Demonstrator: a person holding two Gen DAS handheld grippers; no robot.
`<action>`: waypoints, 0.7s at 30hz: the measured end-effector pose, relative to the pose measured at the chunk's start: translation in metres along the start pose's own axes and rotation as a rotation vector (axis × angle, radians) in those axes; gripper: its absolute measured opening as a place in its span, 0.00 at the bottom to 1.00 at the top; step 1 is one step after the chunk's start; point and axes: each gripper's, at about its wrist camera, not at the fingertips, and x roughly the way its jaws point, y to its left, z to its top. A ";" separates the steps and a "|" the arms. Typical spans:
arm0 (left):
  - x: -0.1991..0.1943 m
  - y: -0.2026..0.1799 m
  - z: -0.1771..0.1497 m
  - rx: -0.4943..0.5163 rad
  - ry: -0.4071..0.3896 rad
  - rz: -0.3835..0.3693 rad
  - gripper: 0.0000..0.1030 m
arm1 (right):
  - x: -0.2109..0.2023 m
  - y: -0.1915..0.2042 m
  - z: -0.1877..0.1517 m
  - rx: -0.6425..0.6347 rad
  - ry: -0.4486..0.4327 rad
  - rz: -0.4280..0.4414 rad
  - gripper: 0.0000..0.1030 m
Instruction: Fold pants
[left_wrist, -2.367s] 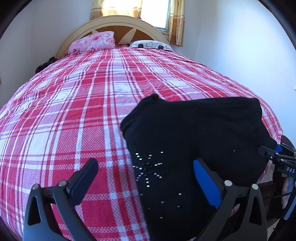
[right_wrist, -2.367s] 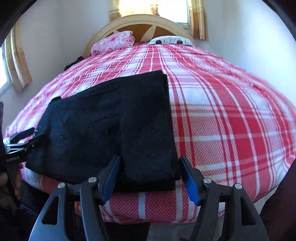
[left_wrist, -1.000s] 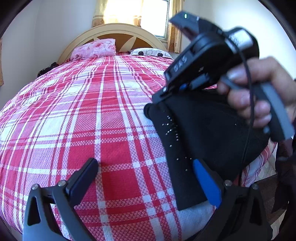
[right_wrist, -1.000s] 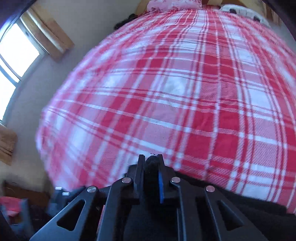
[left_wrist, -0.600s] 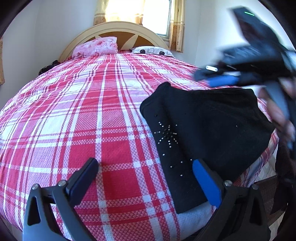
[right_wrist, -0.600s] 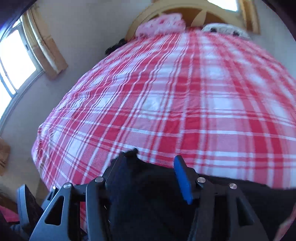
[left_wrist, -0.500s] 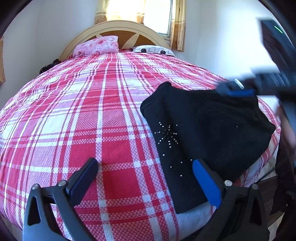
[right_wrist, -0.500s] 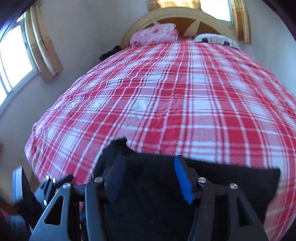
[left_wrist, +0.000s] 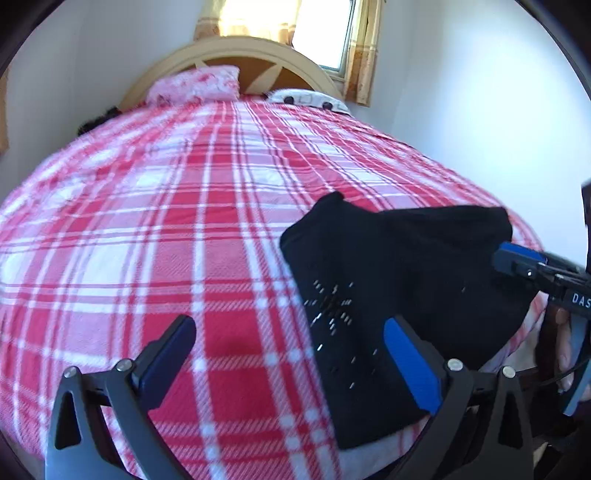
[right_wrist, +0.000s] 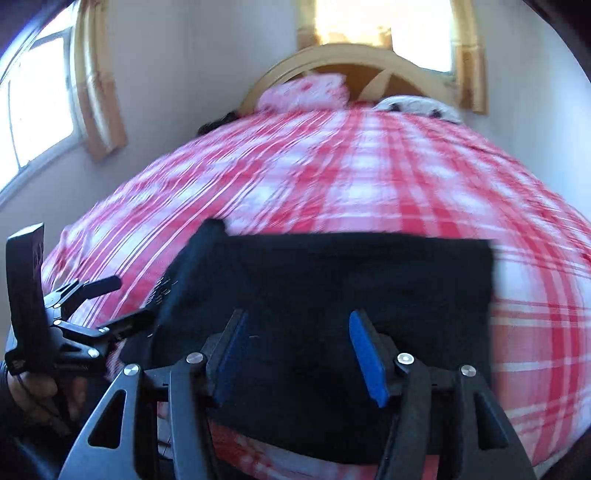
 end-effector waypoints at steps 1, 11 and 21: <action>0.004 0.001 0.002 -0.012 0.009 -0.013 1.00 | -0.007 -0.013 0.000 0.030 -0.012 -0.025 0.58; 0.037 -0.006 0.016 0.000 0.067 -0.034 1.00 | -0.014 -0.121 -0.018 0.350 0.023 -0.079 0.68; 0.031 -0.003 0.015 -0.018 0.071 0.035 1.00 | -0.008 -0.119 -0.031 0.398 0.047 0.120 0.63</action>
